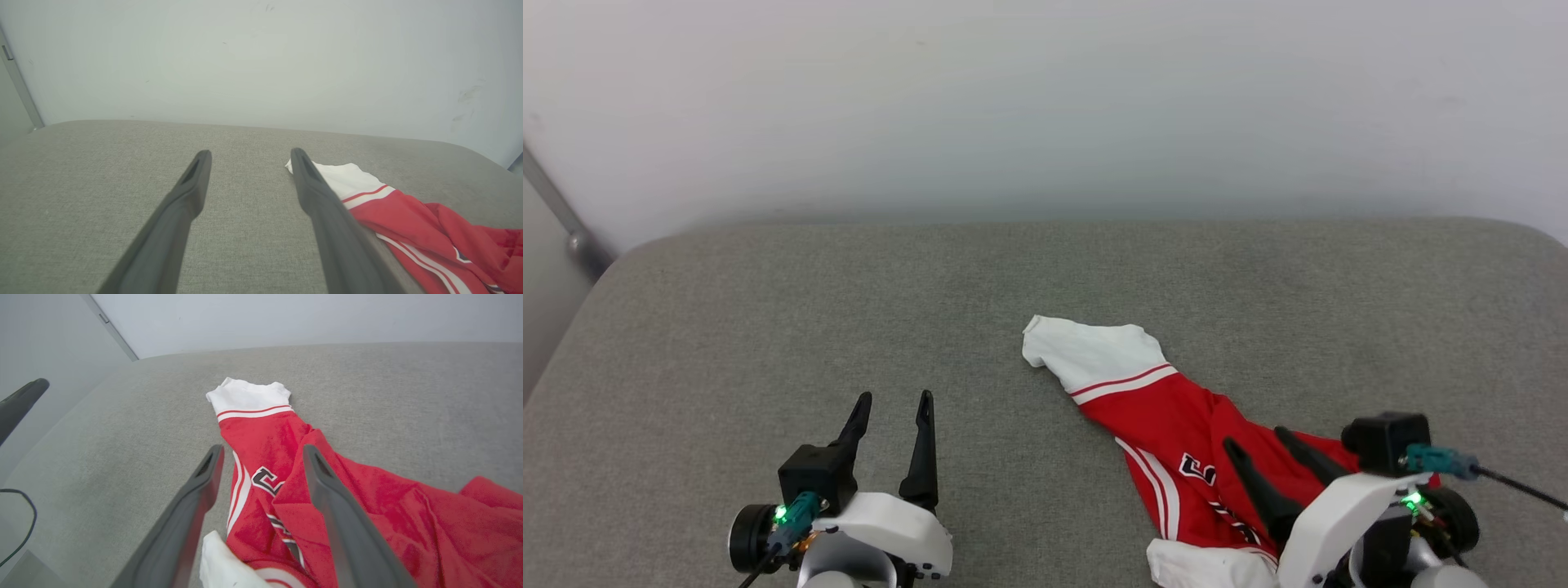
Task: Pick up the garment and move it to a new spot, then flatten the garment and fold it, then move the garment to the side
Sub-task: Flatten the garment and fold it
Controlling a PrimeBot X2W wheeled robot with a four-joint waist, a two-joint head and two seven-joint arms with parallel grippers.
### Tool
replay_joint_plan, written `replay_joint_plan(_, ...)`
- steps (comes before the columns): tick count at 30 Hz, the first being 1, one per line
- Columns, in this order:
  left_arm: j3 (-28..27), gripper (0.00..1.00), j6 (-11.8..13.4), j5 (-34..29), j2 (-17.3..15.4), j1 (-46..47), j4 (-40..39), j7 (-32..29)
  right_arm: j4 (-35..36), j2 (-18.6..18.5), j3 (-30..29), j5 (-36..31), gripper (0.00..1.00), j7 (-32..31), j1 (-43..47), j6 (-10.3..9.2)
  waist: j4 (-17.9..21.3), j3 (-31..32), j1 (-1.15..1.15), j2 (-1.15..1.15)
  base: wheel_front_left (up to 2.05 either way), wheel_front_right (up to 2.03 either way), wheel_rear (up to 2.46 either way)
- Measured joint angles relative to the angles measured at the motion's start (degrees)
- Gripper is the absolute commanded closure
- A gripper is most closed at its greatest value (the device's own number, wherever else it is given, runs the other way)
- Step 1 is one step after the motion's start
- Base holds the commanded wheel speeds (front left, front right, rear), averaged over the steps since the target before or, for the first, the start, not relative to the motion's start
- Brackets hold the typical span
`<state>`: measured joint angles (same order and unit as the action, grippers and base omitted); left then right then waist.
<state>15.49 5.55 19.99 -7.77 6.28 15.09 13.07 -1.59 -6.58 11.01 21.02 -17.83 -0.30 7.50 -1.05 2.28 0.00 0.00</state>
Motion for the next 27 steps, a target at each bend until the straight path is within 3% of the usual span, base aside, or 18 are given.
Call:
replay_joint_plan(4,0.6,0.0,-0.3,-0.1,0.3,1.1,-0.5,0.3,-6.6,-0.5,-3.5,-0.7,0.0,-0.8,-6.4,0.0,-1.4,-1.6,0.0,0.0,0.0,0.0,0.0)
replay_joint_plan(9,1.5,0.0,-0.6,-0.7,1.0,4.8,-1.7,0.7,-15.8,-5.0,-4.1,-0.2,0.0,-8.7,-17.0,-0.01,-2.9,-5.8,0.01,0.0,0.0,0.0,0.0)
replay_joint_plan(17,2.3,0.0,-1.8,-1.2,2.2,9.4,-1.6,1.7,-25.4,-9.2,3.2,3.4,0.0,-24.5,-31.2,0.0,-5.3,-13.2,0.01,0.0,0.0,0.0,0.0)
replay_joint_plan(26,2.8,0.0,-2.3,-1.7,3.4,12.1,-0.8,1.8,-31.4,-10.2,9.7,7.9,0.0,-31.0,-37.9,0.0,-7.6,-18.5,0.01,0.0,0.0,0.0,0.0)
replay_joint_plan(27,2.7,0.0,-2.3,-1.7,3.5,12.3,-0.9,1.8,-31.9,-10.3,10.0,8.6,0.51,-31.2,-38.4,-0.01,-7.7,-18.7,0.01,0.0,0.0,0.0,0.0)
